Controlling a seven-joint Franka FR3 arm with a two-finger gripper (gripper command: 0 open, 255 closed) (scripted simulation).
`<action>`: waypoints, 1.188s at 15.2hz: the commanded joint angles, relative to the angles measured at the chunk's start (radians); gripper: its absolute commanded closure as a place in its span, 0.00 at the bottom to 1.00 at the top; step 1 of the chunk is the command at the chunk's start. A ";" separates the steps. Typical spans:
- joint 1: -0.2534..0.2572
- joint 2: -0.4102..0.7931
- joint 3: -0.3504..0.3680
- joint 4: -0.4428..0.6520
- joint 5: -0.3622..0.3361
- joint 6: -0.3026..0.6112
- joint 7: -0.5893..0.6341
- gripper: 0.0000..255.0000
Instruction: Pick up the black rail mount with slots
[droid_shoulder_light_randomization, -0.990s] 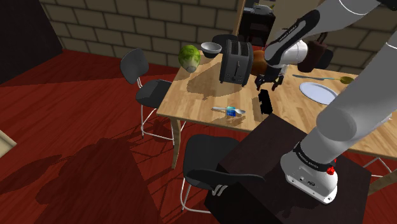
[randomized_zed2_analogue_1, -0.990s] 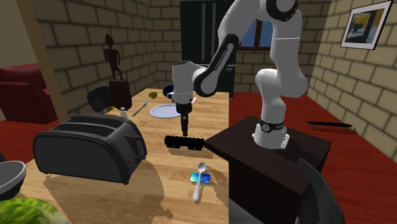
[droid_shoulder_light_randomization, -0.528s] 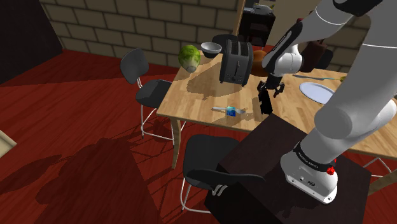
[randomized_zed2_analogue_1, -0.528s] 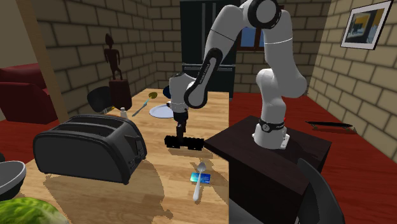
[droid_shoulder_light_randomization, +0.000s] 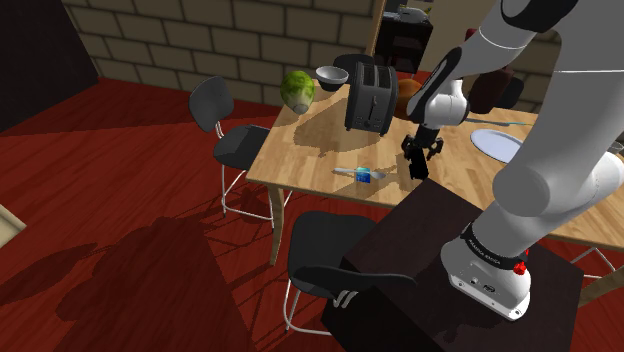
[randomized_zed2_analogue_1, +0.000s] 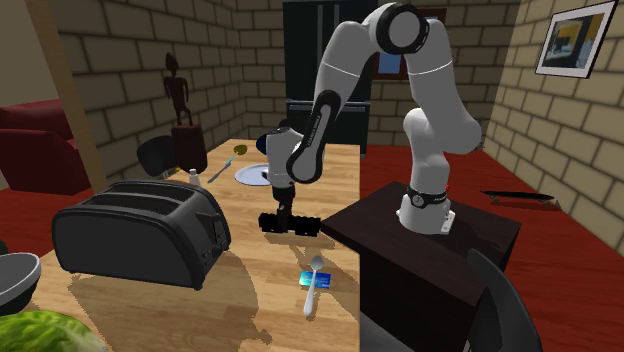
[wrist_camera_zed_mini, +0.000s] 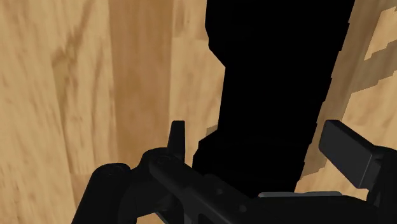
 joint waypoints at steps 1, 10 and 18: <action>-0.002 0.004 0.003 0.000 0.003 0.004 -0.002 1.00; -0.003 0.006 0.003 0.001 0.004 0.006 -0.003 1.00; 0.044 -0.113 -0.059 -0.020 -0.074 -0.089 0.050 1.00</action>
